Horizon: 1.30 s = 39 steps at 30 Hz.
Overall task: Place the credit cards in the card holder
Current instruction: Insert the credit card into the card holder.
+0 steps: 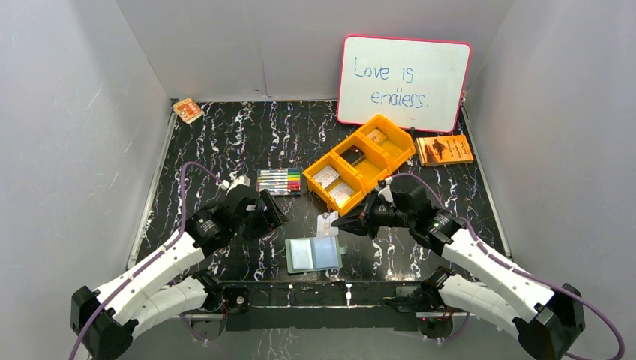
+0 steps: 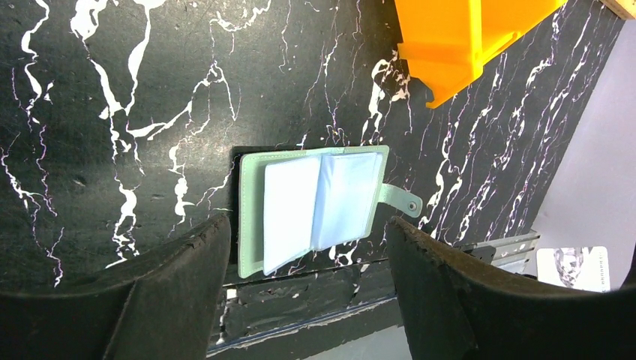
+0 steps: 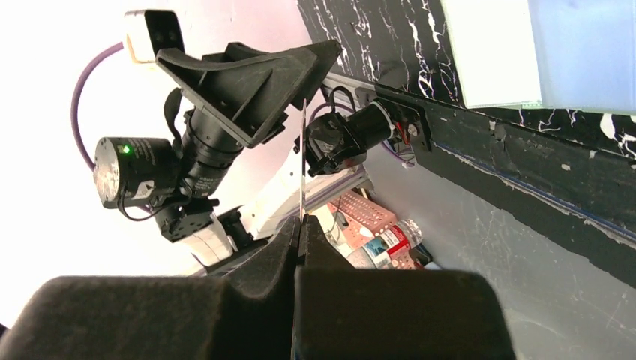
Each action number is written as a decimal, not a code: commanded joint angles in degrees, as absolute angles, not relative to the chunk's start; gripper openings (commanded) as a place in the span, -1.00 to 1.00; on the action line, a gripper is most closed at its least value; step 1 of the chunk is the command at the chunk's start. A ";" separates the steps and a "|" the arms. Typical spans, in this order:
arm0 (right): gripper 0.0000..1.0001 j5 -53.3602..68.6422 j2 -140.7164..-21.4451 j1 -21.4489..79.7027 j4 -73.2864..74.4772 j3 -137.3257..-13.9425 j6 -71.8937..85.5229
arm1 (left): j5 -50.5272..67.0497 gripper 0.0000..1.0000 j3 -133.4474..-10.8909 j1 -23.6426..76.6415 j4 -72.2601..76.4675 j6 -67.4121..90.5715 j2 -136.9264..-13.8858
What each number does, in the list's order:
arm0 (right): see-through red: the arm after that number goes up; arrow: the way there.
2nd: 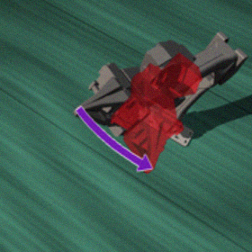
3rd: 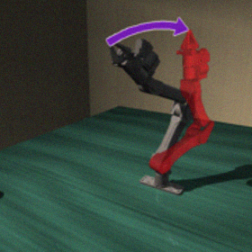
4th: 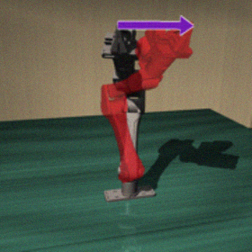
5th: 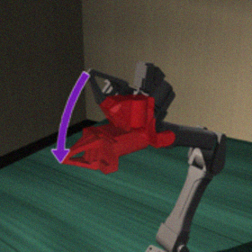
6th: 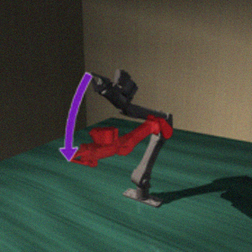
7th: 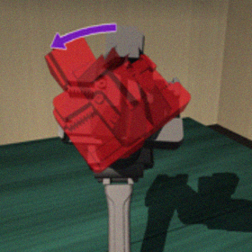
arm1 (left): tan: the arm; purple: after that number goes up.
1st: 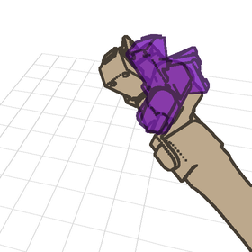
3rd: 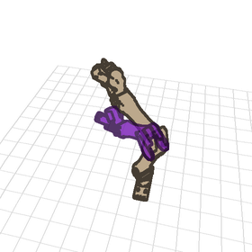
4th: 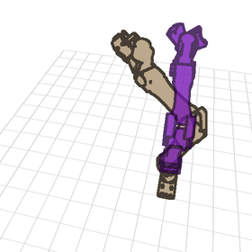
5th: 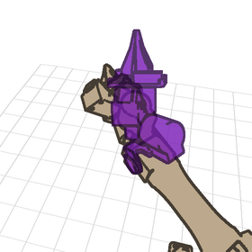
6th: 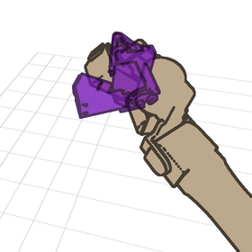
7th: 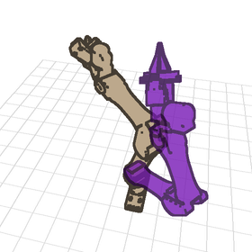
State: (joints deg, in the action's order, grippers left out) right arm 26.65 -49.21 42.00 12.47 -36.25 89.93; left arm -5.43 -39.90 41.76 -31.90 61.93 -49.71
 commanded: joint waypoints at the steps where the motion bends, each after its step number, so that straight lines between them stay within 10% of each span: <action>1: -1.00 23.96 -48.75 41.73 15.22 -39.97 93.68 | -6.88 0.45 -40.52 41.76 -33.47 63.13 -48.30; 8: -1.00 21.73 -50.99 41.68 18.10 -44.06 86.28 | -6.42 0.45 -40.39 41.80 -33.38 62.62 -48.48; 18: -1.00 12.71 -61.41 46.29 26.32 -49.80 36.29 | 6.51 0.47 -33.41 41.77 -24.89 58.12 -52.94; 39: -1.00 23.71 -74.45 48.92 -4.14 -33.64 43.58 | 5.86 0.29 -27.95 41.84 -19.25 56.36 -65.46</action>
State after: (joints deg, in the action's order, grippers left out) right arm 22.90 -72.97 48.51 1.45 -34.02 42.83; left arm 6.44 -28.86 41.76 -19.42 57.36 -64.69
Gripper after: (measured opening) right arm 0.052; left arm 0.653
